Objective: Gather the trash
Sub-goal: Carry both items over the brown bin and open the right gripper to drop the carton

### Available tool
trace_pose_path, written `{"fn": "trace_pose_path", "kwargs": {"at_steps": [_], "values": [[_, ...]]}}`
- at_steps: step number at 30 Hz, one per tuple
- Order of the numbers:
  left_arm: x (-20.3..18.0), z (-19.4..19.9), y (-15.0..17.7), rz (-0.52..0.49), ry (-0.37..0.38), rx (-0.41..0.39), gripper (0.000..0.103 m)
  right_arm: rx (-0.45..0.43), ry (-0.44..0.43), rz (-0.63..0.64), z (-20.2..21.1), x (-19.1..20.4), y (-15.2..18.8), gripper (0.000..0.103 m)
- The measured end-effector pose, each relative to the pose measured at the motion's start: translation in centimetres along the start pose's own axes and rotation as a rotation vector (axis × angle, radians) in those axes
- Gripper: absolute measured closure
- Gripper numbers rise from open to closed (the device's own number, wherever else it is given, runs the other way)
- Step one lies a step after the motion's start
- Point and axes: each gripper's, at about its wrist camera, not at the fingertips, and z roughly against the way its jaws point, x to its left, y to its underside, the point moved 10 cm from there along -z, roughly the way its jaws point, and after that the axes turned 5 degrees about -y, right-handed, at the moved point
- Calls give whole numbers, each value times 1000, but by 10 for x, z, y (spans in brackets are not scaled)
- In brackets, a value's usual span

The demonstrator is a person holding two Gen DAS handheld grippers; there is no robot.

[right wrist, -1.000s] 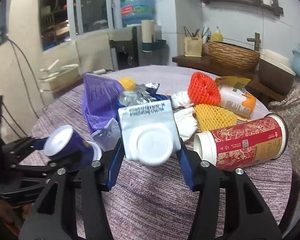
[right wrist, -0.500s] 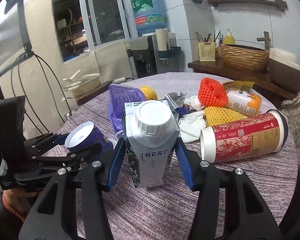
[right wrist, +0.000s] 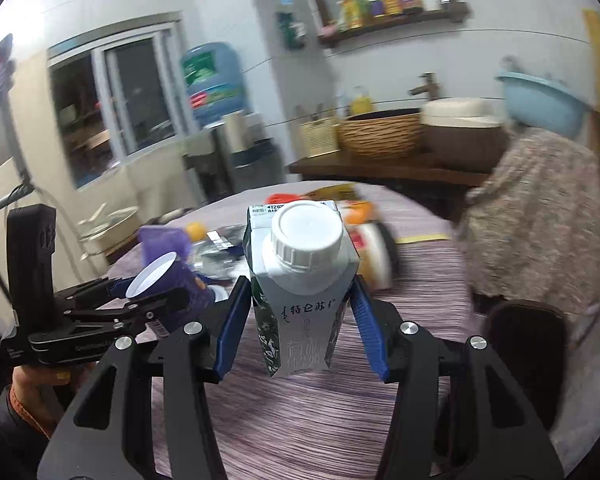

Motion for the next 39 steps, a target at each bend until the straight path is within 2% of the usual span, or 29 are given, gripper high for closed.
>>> {"fn": "trace_pose_path", "kwargs": {"at_steps": [4,8,13,16,19,24,32,33,36,39], "values": [[-57,-25,-8,-53,90,21,35,-32,144,-45,33,-67,2,51],[-114,-48,-17,-106,151,29,35,-9,309,-105,49,-143,25,51],[-171,-76,-17,-103,222,62,35,67,406,-187,35,-208,71,51],[-201,-95,-7,-121,233,91,35,151,428,-242,12,-247,116,51],[-220,-114,5,-124,242,126,35,236,443,-232,-16,-266,154,51],[-242,-135,14,-154,228,140,35,327,446,-249,-42,-292,203,51],[-264,-173,32,-159,214,218,35,370,445,-310,-53,-317,232,50],[-267,-176,34,-159,215,228,35,363,444,-315,-52,-317,233,49],[-273,-188,40,-164,208,257,35,327,459,-321,-46,-319,228,27],[-278,-200,44,-150,208,295,35,291,479,-307,-33,-318,221,25]]}}
